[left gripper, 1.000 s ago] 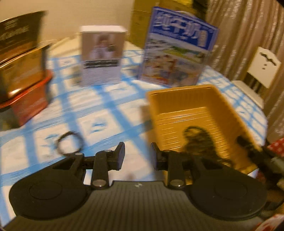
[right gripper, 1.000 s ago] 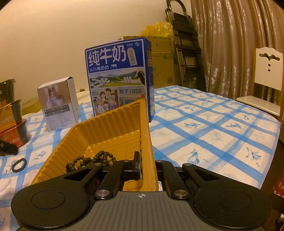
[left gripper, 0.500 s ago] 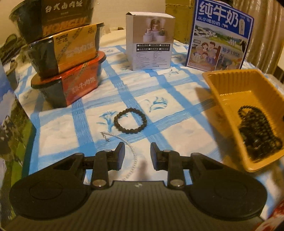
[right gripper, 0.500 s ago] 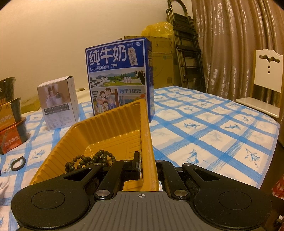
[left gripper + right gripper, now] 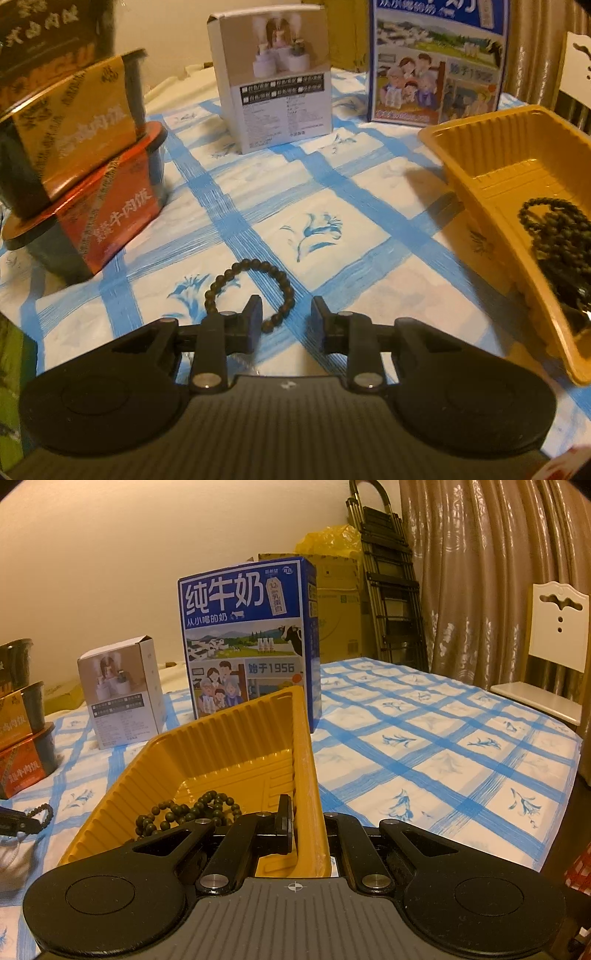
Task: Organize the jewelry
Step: 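Move the left tool to the black bead bracelet and grasp it, then carry the bracelet into the orange tray and open the left tool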
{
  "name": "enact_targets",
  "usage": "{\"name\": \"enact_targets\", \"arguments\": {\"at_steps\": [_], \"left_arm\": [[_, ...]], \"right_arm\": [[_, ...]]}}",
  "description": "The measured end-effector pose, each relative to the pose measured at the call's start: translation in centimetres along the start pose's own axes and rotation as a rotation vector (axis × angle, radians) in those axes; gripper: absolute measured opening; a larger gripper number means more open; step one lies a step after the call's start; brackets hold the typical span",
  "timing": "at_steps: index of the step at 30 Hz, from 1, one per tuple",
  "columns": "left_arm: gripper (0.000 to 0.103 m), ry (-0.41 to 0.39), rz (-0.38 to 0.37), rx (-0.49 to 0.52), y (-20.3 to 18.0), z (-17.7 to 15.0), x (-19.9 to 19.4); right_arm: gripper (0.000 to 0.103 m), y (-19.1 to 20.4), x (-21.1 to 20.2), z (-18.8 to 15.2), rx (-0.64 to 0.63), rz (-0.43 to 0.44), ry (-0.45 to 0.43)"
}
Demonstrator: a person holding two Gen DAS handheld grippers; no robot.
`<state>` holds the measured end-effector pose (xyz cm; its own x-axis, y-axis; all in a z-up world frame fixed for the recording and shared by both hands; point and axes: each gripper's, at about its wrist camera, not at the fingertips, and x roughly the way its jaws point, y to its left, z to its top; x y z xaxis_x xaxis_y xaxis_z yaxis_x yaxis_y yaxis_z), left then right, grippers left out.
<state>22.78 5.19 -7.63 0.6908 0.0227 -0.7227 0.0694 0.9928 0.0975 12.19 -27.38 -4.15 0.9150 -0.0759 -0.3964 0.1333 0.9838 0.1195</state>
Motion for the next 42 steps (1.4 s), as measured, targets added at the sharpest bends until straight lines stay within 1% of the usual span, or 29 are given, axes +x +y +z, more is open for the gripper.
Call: {"name": "enact_targets", "arguments": {"at_steps": [2, 7, 11, 15, 18, 22, 25, 29, 36, 40, 42], "left_arm": [[0.019, 0.015, -0.002, -0.010, 0.3, 0.2, 0.7], [0.015, 0.029, -0.009, -0.020, 0.5, 0.5, 1.6], [0.008, 0.036, -0.021, -0.017, 0.4, 0.7, 1.7], [0.006, 0.036, -0.016, -0.015, 0.2, 0.9, 1.6], [0.005, 0.018, -0.015, -0.020, 0.3, 1.1, 1.0], [0.005, -0.032, -0.046, -0.049, 0.9, 2.1, -1.2], [0.005, -0.074, -0.083, -0.084, 1.4, 3.2, -3.4], [0.005, -0.123, -0.164, -0.134, 1.3, 4.1, -6.8], [0.005, -0.179, -0.300, -0.167, -1.2, 5.2, -10.9], [0.005, -0.182, -0.398, -0.176, -3.2, 5.9, -12.3], [0.005, -0.186, -0.460, -0.176, -4.5, 6.2, -12.9]], "right_arm": [[0.005, 0.0, 0.0, 0.0, -0.001, 0.000, 0.000], [0.005, -0.2, -0.2, 0.0, 0.000, -0.001, 0.004], [0.005, -0.4, -0.4, 0.0, -0.001, -0.001, 0.004], [0.005, -0.3, -0.3, -0.1, -0.001, -0.002, 0.005], [0.005, -0.5, -0.4, -0.1, -0.001, -0.002, 0.006], [0.005, -0.4, -0.3, -0.1, -0.002, -0.002, 0.007], [0.005, -0.7, -0.3, -0.2, 0.000, -0.003, 0.013], [0.005, -0.9, -0.4, -0.2, -0.002, -0.003, 0.012], [0.005, -0.7, -0.4, -0.1, -0.011, -0.001, 0.006], [0.005, -0.4, -0.3, 0.0, -0.013, 0.002, 0.000], [0.005, -0.3, -0.4, 0.1, -0.017, 0.002, -0.004]]}}
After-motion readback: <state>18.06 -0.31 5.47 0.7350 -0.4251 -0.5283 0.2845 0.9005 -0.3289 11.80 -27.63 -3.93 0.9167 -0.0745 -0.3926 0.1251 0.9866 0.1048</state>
